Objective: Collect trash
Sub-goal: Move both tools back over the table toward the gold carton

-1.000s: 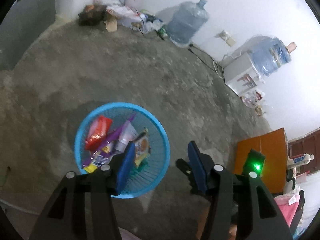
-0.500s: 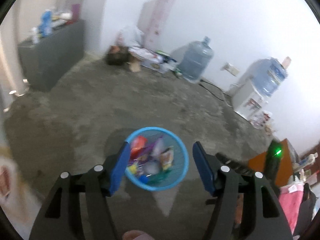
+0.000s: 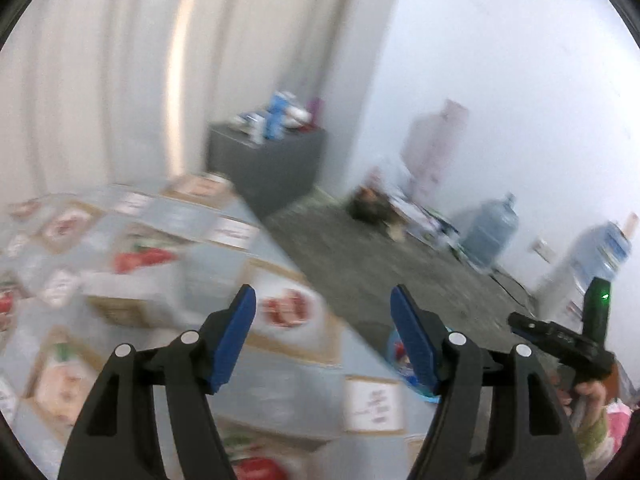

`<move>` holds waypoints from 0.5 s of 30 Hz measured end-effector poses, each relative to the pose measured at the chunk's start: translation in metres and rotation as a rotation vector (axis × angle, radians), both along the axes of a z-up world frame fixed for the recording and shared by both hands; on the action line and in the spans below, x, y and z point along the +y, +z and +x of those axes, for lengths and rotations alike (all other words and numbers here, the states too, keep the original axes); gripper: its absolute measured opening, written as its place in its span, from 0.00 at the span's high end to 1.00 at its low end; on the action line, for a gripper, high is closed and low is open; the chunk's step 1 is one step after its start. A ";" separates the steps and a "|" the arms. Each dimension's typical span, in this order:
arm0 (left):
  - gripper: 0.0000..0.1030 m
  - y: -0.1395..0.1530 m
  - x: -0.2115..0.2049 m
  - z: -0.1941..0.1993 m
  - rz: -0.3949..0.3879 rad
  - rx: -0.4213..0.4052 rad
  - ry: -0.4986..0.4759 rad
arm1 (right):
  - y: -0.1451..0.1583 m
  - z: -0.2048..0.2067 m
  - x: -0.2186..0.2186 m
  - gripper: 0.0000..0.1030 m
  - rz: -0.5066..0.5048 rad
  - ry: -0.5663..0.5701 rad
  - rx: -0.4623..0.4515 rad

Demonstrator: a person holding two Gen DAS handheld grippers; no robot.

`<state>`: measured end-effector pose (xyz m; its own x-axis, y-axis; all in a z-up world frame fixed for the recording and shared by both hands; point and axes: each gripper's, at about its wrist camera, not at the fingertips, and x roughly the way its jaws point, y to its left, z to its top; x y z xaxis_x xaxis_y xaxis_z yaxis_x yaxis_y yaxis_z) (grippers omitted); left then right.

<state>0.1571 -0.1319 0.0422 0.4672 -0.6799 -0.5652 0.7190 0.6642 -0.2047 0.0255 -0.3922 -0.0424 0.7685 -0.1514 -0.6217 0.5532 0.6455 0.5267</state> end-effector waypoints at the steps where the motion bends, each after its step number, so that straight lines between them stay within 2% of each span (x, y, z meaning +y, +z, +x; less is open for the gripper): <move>1: 0.34 0.000 0.016 0.003 -0.005 -0.007 0.022 | 0.006 0.015 0.011 0.44 -0.005 0.053 -0.008; 7: 0.34 -0.002 0.092 0.030 -0.036 -0.018 0.138 | 0.023 0.093 0.062 0.44 -0.022 0.289 -0.045; 11: 0.35 -0.014 0.125 0.053 -0.064 0.012 0.183 | 0.028 0.141 0.083 0.44 0.035 0.408 -0.074; 15: 0.48 -0.027 0.132 0.071 -0.076 0.048 0.184 | 0.024 0.187 0.100 0.45 0.101 0.497 -0.079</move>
